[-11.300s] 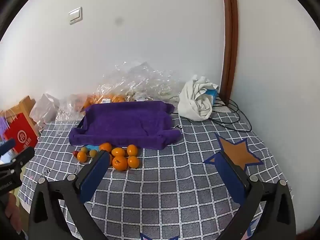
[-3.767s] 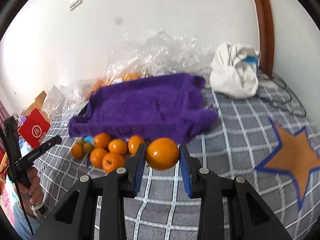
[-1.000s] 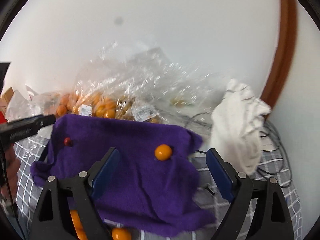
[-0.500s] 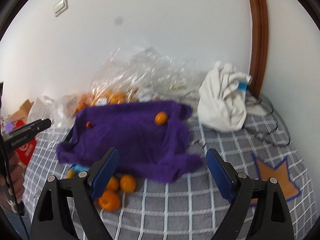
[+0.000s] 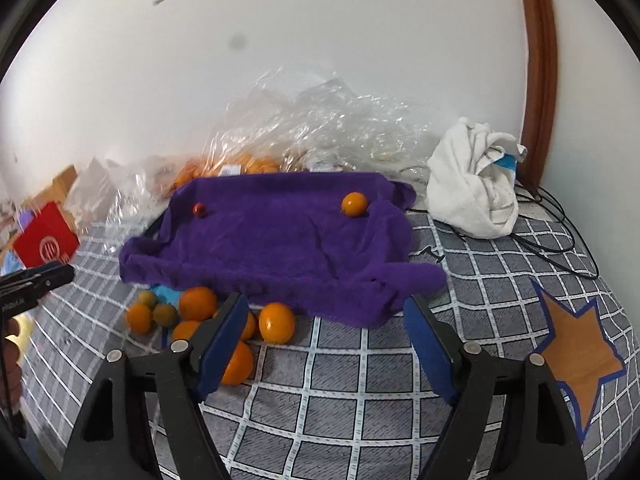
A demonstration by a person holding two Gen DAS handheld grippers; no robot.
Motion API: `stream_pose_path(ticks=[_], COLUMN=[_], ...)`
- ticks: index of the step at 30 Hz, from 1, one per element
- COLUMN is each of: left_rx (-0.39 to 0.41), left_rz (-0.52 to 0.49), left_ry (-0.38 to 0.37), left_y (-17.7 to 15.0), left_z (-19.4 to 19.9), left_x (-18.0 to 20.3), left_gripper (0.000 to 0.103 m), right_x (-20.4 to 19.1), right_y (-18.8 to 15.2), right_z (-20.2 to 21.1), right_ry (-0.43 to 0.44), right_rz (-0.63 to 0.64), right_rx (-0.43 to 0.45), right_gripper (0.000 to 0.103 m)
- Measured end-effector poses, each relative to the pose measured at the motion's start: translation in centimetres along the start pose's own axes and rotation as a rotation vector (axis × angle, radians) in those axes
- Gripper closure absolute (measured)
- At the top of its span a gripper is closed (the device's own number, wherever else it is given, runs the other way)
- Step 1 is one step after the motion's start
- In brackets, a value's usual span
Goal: Organize fruits
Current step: 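Grasp another orange with the right tool while the left tool withdraws, then grasp an orange from the row with the left tool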
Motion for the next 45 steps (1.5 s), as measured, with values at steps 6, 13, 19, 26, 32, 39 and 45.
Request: stream_pose_path(ticks=[6,13,19,26,32,39,45], left_rx=[-0.045,-0.07,-0.091,-0.1,-0.1,-0.112,-0.116], left_rz=[0.032,0.062,0.108,0.098,0.086,0.079,0.038], left_ry=[-0.038,-0.051,-0.064,-0.072,-0.102,-0.167,-0.215], left_y=[-2.6,-3.4,-3.7,-3.3,-3.2,-2.8,-2.5], left_z=[-1.5,-2.5,-3.4,-3.8,-3.9,-4.4,-4.6], left_x=[-1.0,-2.4,-3.4,-2.9,-1.9,0.2,2.1], left_gripper=[0.058,0.056,0.056,0.056,0.056,0.056,0.056], right_x=[-0.8,-1.6,-1.5,-1.0,1.1,2.1,2.3], right_y=[-1.7,-1.7,-1.1,-1.1,-1.2,-3.1,-3.7], right_z=[-3.8,-6.2,-8.3,-8.8,-5.3,-5.2,-5.8], right_ry=[0.035,0.075,0.097,0.128,0.066,0.025,0.026], right_rz=[0.003,-0.025,-0.062,-0.085,-0.029,0.027,0.008], right_rx=[-0.15,-0.191,-0.229,-0.256,-0.18,-0.203,-0.181], right_gripper=[0.059,0.059,0.059,0.07,0.07,0.07,0.07])
Point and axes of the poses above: each gripper's, at about its wrist camera, not at the fingertips, and z roughly against the way its jaws point, x to its right, y to its top, the point moved 2 cm from there along -z, roughly the way its jaws point, and after that the axes turned 9 degrees about -z, right-handed, at the moved point
